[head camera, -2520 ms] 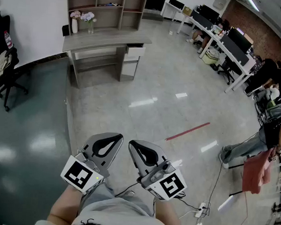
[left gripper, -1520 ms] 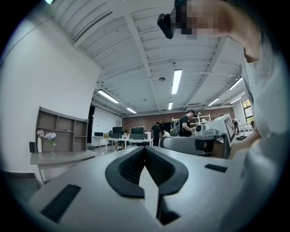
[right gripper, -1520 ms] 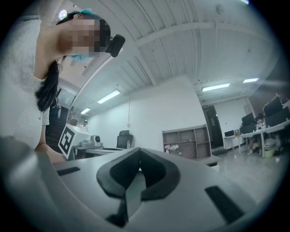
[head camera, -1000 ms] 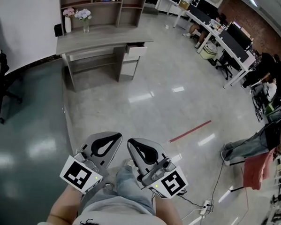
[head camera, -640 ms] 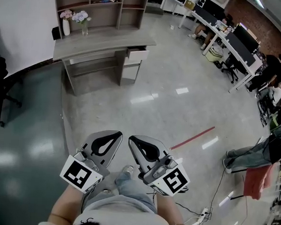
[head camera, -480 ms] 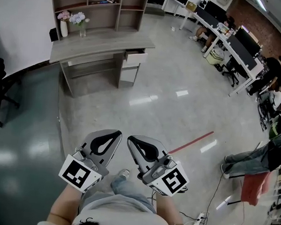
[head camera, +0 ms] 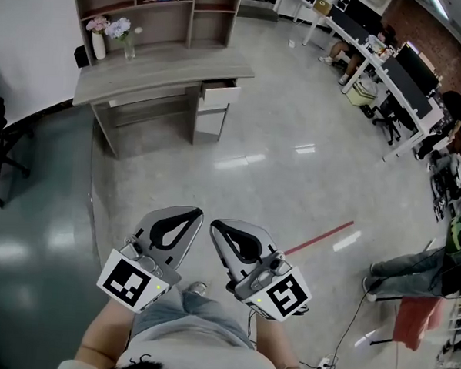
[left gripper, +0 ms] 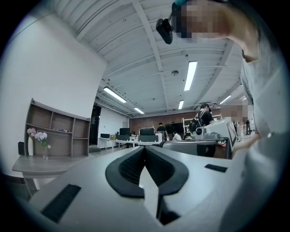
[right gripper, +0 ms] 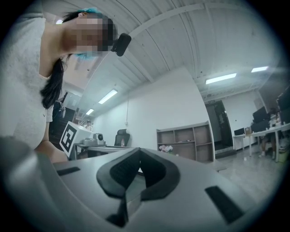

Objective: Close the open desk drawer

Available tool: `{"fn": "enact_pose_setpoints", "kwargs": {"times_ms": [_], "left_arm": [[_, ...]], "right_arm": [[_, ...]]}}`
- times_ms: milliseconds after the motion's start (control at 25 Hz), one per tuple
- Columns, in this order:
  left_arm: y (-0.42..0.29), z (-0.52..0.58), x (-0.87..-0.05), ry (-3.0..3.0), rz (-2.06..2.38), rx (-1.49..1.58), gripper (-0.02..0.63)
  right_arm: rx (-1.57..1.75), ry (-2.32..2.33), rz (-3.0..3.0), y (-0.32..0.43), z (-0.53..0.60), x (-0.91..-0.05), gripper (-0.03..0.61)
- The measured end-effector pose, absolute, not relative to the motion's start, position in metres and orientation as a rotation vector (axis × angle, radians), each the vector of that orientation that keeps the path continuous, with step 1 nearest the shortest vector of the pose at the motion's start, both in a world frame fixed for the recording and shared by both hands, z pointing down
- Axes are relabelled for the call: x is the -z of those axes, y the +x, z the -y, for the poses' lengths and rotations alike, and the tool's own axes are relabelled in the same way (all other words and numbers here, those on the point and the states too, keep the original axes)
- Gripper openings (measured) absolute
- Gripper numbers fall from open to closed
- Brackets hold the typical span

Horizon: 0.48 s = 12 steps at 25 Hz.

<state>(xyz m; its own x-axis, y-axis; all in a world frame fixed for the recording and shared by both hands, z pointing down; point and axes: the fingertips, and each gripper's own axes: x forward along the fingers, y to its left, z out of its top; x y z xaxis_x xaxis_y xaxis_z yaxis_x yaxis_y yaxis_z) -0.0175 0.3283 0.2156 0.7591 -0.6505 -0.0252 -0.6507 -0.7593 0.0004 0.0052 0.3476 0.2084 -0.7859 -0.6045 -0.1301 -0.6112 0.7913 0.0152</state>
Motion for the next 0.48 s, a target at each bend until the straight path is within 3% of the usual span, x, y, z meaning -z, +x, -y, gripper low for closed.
{"fn": "enact_pose_setpoints", "kwargs": {"times_ms": [480], "left_arm": [[-0.007, -0.239, -0.224, -2.973, -0.991, -0.059, 0.011]], "right_arm": [[-0.056, -1.072, -2.854, 0.014, -0.265, -0.218, 0.009]]}}
